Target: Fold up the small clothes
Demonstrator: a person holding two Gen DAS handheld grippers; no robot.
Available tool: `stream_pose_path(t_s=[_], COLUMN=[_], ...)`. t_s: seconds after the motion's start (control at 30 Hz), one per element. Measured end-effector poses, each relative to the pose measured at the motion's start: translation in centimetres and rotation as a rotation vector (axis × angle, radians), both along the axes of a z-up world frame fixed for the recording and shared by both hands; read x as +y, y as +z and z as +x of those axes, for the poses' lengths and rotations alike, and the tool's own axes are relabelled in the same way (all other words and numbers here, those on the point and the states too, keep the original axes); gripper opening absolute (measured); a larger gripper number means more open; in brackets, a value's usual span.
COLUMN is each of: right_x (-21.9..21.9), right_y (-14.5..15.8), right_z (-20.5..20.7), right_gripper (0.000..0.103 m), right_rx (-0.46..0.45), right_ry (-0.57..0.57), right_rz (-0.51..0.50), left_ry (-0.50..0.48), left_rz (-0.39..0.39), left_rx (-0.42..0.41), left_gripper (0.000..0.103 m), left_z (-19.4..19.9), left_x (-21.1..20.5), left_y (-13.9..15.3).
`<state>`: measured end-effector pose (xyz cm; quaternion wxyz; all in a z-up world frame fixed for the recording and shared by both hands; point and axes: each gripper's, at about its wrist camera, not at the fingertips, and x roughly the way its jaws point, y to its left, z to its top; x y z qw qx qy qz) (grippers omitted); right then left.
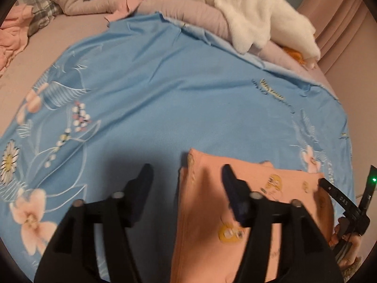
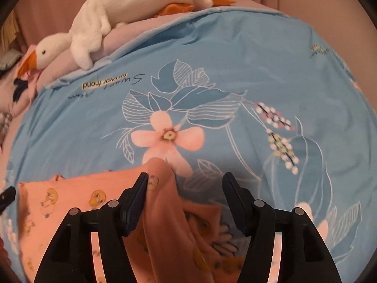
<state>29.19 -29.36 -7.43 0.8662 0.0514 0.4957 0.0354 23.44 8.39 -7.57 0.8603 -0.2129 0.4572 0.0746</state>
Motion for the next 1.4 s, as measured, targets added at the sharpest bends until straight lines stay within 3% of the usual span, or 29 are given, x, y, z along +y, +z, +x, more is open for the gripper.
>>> stream_pose_path(t_s=[0.07, 0.2, 0.33, 0.53, 0.77, 0.83, 0.9, 1.0, 1.03, 1.1, 1.2, 1.27, 1.4], right_x=[-0.7, -2.1, -3.0, -5.7, -7.0, -6.6, -5.8, -4.3, -3.9, -3.2, -1.8, -1.8, -2.2], right_y=[0.5, 1.9, 2.0, -0.5, -2.0, -2.2, -2.7, -3.2, -3.3, -3.5, -3.4, -3.4, -1.3], right_z=[-0.6, -3.6, -6.1, -11.1, -16.5, -17.3, -17.3, -16.2, -15.6, -14.8, -13.8, -13.5, -15.0], right_gripper=[0.064, 0.070, 0.071, 0.071, 0.071, 0.071, 0.071, 0.071, 0.069, 0.062, 0.032, 0.014, 0.009], right_rx=[0.004, -0.029, -0.031, 0.020, 0.028, 0.023, 0.021, -0.006, -0.015, -0.038, -0.058, -0.049, -0.113], right_ry=[-0.014, -0.048, -0.057, -0.120, -0.155, -0.155, -0.141, -0.125, -0.124, -0.127, -0.125, -0.118, -0.082], right_rz=[0.031, 0.043, 0.105, 0.280, 0.439, 0.485, 0.532, 0.564, 0.575, 0.571, 0.481, 0.505, 0.506], left_ry=[-0.016, -0.054, -0.076, -0.076, -0.083, -0.078, -0.090, -0.084, -0.080, -0.081, -0.050, -0.049, -0.051], left_rz=[-0.001, 0.012, -0.057, -0.168, -0.197, -0.240, -0.282, -0.312, -0.316, -0.330, -0.335, -0.313, -0.304], left_rx=[-0.018, -0.008, 0.037, 0.099, 0.087, 0.075, 0.065, 0.061, 0.060, 0.065, 0.066, 0.057, 0.007], left_gripper=[0.079, 0.087, 0.087, 0.084, 0.082, 0.079, 0.065, 0.053, 0.049, 0.031, 0.019, 0.013, 0.008], left_z=[-1.1, -4.1, -6.4, -9.5, -10.6, -10.5, -10.2, -9.2, -9.0, -8.4, -8.5, -8.9, -10.2], left_x=[-0.4, -1.4, -2.0, -3.1, -4.0, -4.1, -4.2, -4.8, -4.9, -5.2, -5.2, -5.3, -5.3], left_y=[0.7, 1.2, -0.5, -3.6, -4.1, -4.4, -4.7, -5.0, -5.0, -5.1, -4.9, -4.4, -2.4])
